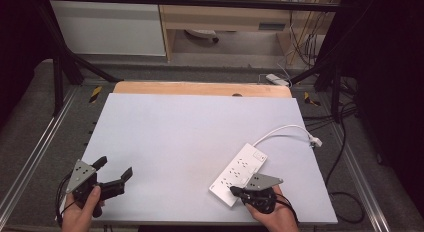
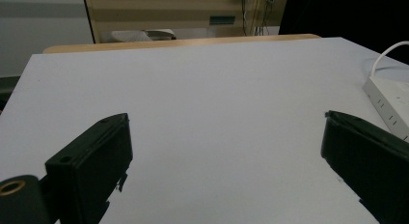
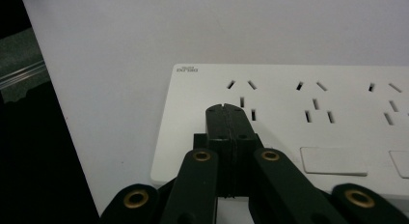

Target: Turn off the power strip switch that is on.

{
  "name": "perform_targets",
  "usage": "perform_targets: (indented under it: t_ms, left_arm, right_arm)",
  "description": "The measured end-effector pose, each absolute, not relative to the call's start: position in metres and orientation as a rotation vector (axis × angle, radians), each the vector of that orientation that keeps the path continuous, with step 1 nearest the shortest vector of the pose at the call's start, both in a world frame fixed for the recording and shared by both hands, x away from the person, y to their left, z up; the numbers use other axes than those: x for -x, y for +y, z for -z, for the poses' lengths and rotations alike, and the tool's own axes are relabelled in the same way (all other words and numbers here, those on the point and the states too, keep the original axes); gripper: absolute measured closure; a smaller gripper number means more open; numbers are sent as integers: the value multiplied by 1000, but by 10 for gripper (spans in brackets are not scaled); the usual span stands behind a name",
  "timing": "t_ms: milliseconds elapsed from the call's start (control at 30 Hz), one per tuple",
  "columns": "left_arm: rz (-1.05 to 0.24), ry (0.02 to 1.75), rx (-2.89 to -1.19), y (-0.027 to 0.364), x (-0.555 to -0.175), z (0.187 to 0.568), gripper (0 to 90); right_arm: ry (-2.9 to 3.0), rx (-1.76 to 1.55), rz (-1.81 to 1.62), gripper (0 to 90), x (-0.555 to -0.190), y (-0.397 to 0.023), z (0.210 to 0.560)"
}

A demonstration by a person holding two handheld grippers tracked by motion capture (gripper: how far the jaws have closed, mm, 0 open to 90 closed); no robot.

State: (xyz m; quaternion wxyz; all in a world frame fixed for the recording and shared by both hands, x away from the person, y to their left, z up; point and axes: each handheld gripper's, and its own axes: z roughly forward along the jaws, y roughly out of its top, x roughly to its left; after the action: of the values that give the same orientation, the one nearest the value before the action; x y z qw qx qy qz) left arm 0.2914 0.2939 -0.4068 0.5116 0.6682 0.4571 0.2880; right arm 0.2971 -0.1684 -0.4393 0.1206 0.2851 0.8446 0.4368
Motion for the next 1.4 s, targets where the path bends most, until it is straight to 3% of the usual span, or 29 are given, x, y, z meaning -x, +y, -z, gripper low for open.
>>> perform_targets:
  t_ms: [1400]
  left_arm:
    - [-687,1118,-1623,294,-292,410,41]
  right_arm:
    - [2317,-840,-1405,900,-322,-175,424]
